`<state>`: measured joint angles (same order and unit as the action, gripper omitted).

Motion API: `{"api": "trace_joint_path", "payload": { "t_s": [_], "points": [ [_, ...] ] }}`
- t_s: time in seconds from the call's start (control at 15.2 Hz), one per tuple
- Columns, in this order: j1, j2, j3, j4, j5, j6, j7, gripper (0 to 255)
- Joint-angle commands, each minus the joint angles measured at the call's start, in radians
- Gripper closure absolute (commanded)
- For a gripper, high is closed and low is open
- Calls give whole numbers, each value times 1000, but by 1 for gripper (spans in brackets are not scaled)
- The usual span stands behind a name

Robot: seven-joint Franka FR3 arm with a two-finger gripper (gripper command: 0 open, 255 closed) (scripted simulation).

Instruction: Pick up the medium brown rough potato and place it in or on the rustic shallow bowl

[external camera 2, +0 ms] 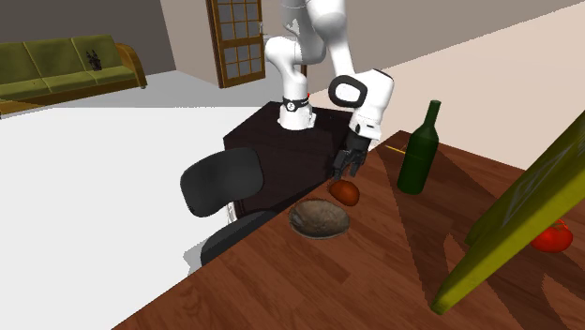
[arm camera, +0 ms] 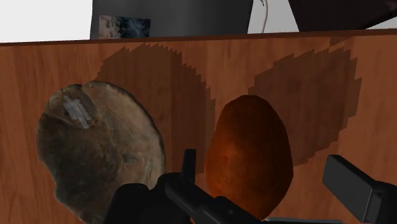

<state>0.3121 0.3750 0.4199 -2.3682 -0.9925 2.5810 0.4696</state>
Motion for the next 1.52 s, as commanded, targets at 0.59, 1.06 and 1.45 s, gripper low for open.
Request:
{"api": "trace_joint_path", "payload": {
  "t_s": [0.59, 1.06, 1.45],
  "points": [
    [33, 113, -69, 52, -133, 35, 86, 0],
    [33, 113, -69, 52, -132, 35, 86, 255],
    [33, 113, -69, 52, -132, 35, 86, 255]
  ]
}}
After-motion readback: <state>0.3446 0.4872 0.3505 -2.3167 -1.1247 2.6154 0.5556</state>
